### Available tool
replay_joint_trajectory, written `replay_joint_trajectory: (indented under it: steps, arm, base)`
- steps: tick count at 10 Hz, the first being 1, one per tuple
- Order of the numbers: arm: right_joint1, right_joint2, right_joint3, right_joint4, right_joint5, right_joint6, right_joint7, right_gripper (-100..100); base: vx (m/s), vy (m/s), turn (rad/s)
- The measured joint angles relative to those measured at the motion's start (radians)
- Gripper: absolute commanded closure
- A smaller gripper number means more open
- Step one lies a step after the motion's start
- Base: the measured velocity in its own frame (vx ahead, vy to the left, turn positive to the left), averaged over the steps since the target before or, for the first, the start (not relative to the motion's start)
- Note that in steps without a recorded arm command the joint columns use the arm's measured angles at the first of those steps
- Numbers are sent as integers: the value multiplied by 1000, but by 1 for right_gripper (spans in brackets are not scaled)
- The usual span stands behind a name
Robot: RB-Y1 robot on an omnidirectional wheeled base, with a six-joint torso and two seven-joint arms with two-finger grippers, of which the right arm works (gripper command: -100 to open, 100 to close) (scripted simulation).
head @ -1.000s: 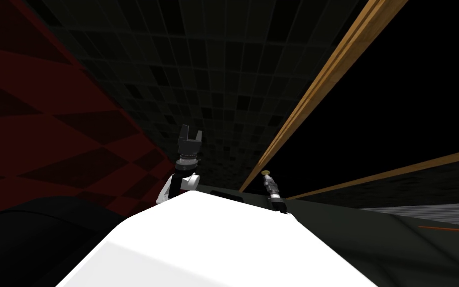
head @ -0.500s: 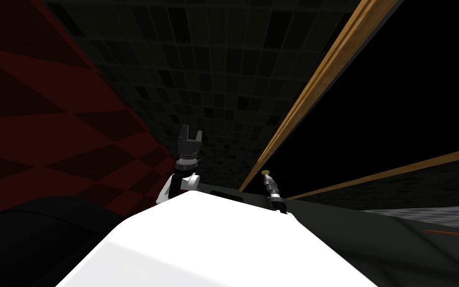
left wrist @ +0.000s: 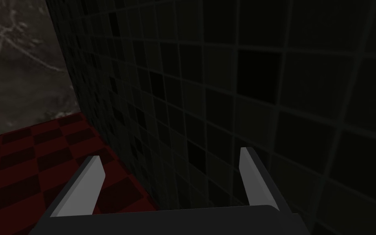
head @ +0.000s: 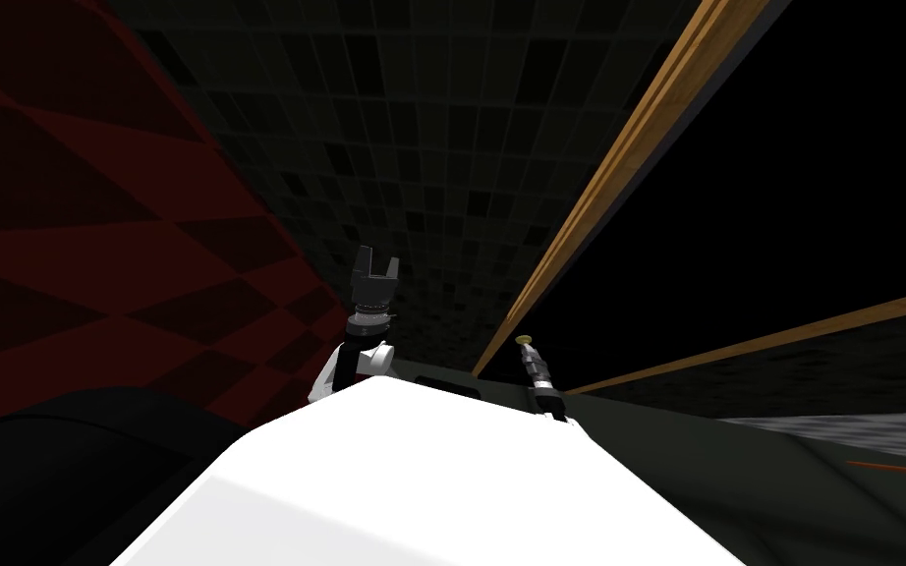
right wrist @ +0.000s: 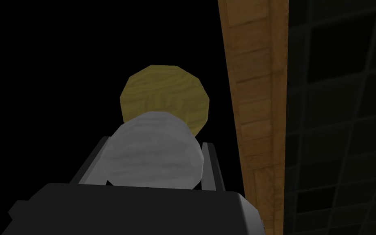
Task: Pull the door open
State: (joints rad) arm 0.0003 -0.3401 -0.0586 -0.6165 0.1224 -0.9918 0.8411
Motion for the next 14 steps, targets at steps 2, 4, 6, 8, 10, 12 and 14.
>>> replay_joint_trajectory:
  steps: [2, 4, 6, 8, 10, 12, 14]
  arm:
    - [-7, -1, 6, 9, -14, -3, -50, 100]
    - [-12, -3, 12, 13, -28, -4, -102, 100]
    - [-14, -4, 20, 11, -42, -1, -155, 100]
    - [-14, -6, 25, 7, -53, 3, -202, 100]
    - [-14, -9, 31, 1, -66, 10, -252, 100]
    - [-37, -9, 36, 43, -78, -10, -296, 100]
    - [-40, -12, 41, 50, -86, -16, -334, 100]
  base:
    - [-41, -16, 36]
    - [-41, -23, 43]
    - [-44, -19, 37]
    - [-28, -11, 25]
    - [-36, -19, 38]
    - [-21, -17, 35]
    - [-12, -6, 3]
